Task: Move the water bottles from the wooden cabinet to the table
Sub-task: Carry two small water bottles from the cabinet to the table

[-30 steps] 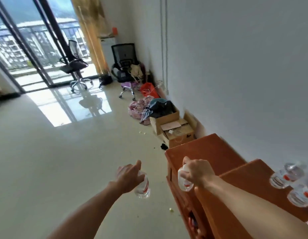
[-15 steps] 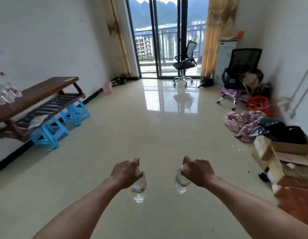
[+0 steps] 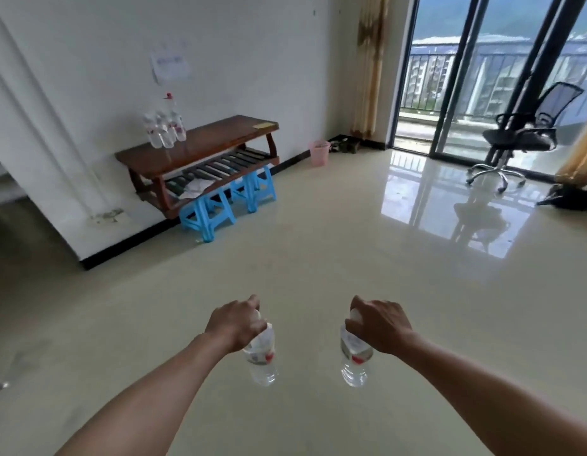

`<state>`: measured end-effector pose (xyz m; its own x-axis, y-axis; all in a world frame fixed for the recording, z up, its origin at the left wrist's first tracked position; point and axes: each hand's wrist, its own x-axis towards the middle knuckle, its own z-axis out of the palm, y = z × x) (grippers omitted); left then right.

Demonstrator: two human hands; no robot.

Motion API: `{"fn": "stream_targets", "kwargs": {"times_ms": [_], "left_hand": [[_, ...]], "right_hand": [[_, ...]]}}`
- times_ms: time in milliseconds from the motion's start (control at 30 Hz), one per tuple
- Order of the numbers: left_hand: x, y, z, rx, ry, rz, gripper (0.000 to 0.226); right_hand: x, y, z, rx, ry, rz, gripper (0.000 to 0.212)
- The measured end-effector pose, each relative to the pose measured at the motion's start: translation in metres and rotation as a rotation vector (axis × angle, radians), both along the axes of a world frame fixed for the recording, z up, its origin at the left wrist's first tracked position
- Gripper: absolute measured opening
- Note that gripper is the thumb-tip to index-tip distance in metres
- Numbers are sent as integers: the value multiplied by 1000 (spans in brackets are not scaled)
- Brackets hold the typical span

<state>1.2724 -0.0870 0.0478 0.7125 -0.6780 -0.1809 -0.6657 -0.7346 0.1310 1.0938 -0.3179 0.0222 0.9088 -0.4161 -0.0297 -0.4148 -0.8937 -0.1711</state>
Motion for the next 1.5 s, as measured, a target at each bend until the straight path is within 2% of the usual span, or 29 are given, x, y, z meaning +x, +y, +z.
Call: {"fn": "stream_targets", "kwargs": {"times_ms": [233, 500, 700, 1033, 1200, 1367, 1500], "left_hand": [[147, -35, 17, -39, -14, 219, 29], [307, -45, 14, -78, -51, 392, 29], [455, -63, -3, -25, -21, 365, 24], [707, -117, 41, -93, -81, 352, 29], [818, -148, 36, -141, -78, 390, 27], [934, -188, 27, -86, -54, 415, 26], [1017, -210, 37, -52, -124, 442, 31]], "right_hand": [[205, -71, 16, 25, -30, 186, 40], [411, -102, 29, 13, -73, 330, 43], [554, -124, 9, -15, -48, 376, 45], [788, -175, 42, -29, -139, 274, 42], [907, -208, 34, -40, -155, 322, 40], [1047, -249, 23, 11, -197, 393, 38], [1158, -269, 38, 32, -215, 449, 40]]}}
